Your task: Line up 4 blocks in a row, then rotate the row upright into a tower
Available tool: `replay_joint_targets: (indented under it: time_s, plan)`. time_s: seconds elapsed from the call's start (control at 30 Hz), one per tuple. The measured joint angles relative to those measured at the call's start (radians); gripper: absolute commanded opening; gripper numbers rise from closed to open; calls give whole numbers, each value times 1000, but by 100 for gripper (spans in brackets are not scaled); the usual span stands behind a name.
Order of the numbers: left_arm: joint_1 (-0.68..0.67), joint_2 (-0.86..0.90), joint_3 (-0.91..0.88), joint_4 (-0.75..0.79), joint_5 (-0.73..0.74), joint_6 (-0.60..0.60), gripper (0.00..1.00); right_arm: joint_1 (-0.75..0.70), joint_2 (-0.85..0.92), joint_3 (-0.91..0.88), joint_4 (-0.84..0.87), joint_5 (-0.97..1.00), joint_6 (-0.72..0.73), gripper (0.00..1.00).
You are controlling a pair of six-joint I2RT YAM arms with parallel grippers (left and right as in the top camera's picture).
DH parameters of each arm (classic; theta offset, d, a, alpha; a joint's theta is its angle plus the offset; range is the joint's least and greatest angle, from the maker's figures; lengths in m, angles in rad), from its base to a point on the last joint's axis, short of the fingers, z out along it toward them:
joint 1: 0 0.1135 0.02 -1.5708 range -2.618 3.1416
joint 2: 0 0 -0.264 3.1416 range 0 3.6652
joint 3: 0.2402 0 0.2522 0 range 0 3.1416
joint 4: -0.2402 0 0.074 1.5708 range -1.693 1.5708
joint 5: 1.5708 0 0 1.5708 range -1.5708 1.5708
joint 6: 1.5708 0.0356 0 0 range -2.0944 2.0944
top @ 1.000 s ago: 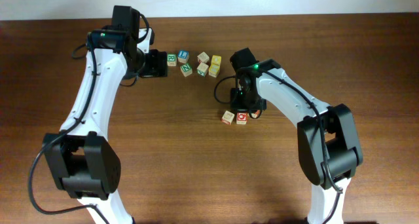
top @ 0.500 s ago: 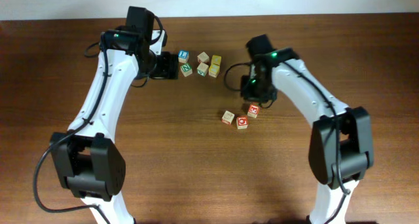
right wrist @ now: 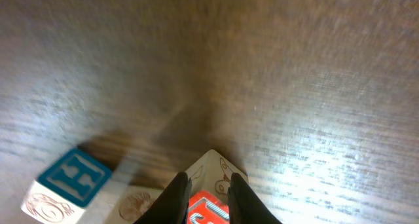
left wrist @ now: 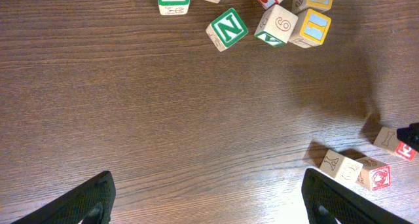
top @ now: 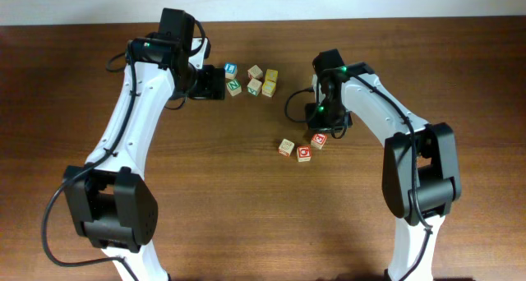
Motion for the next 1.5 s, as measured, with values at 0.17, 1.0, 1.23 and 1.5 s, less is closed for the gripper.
replay_joint_targets:
  time_s: [0.17,1.0,1.23,1.5]
  plan:
    - [0,0,0,0,0,0,90,0,0,0,-72,0,-20,22]
    - [-43,0,0,-25,0,-22,67,-6,-78,161,-304,-89,72,25]
    - [-129,0,-63,-10,0,-90,63,-50,-137,58,-290,-22,103,25]
    - [-164,55,-78,16,0,-113,64,-50,-132,-222,-43,-19,107,25]
